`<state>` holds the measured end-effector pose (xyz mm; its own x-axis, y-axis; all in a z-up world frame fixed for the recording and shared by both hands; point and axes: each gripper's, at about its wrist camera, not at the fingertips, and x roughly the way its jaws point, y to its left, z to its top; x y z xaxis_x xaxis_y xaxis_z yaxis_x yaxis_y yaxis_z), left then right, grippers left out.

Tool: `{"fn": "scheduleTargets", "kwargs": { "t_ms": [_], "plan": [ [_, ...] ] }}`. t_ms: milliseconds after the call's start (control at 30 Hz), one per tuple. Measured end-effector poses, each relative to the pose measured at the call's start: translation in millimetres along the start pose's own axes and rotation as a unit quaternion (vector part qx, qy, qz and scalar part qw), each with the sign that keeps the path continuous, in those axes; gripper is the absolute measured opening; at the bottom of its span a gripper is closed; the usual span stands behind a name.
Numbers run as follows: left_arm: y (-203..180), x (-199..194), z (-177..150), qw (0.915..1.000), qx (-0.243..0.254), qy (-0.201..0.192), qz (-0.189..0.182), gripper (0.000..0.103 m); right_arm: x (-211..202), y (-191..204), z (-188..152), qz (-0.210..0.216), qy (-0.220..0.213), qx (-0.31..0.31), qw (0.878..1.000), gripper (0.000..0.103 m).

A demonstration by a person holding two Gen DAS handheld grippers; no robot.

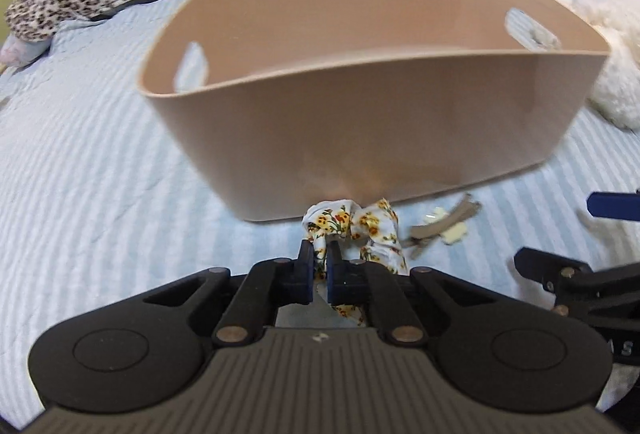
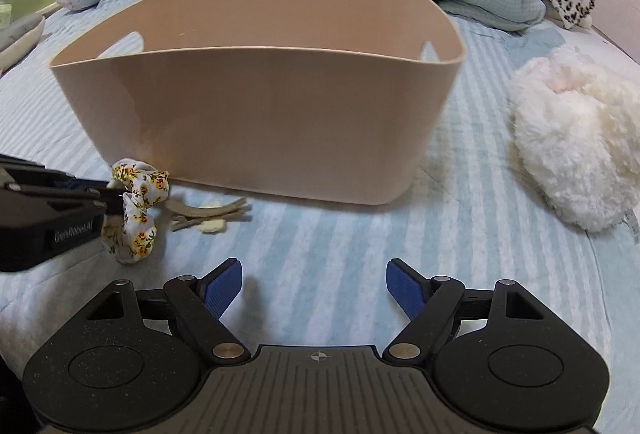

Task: Organize objects
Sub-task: 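Grasp the floral scrunchie with the left tool while the right grasps the hair clip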

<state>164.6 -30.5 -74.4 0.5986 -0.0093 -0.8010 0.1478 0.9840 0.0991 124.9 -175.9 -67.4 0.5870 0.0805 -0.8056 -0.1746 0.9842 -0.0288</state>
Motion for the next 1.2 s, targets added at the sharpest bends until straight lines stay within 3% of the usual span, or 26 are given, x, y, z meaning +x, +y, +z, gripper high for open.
{"fn": "scheduleTargets", "kwargs": {
  "t_ms": [200,500,600,633,733,800,833,867,933,1200],
  "plan": [
    [26,-3,5,0.9994,-0.029,0.005,0.017,0.006,4,20,7,0.020,-0.006,-0.007,1.000,0.088],
    [40,13,1,0.9981,-0.057,0.024,0.004,0.007,30,39,14,0.034,-0.015,0.011,0.999,0.090],
    [45,16,1,0.9974,-0.066,0.028,-0.009,0.009,40,42,13,0.037,-0.012,0.013,0.999,0.089],
    [48,17,1,0.9972,-0.068,0.026,-0.014,0.015,43,42,14,0.035,-0.014,0.014,0.999,0.089],
    [52,19,-2,0.9965,-0.078,0.021,-0.025,0.020,48,40,14,0.034,-0.023,0.022,0.999,0.084],
    [49,19,-4,0.9969,-0.073,0.017,-0.023,0.020,50,38,14,0.035,-0.029,0.029,0.999,0.073],
    [49,18,-4,0.9975,-0.067,0.015,-0.020,0.018,51,38,14,0.037,-0.028,0.030,0.998,0.071],
    [48,17,-5,0.9979,-0.060,0.013,-0.019,0.010,51,38,14,0.035,-0.030,0.029,0.999,0.064],
    [44,13,-6,0.9985,-0.052,0.009,-0.018,0.009,50,38,12,0.033,-0.033,0.024,0.999,0.053],
    [50,6,-4,0.9985,-0.052,0.007,-0.017,0.006,42,35,13,0.036,-0.032,0.020,0.999,0.052]
  ]
}}
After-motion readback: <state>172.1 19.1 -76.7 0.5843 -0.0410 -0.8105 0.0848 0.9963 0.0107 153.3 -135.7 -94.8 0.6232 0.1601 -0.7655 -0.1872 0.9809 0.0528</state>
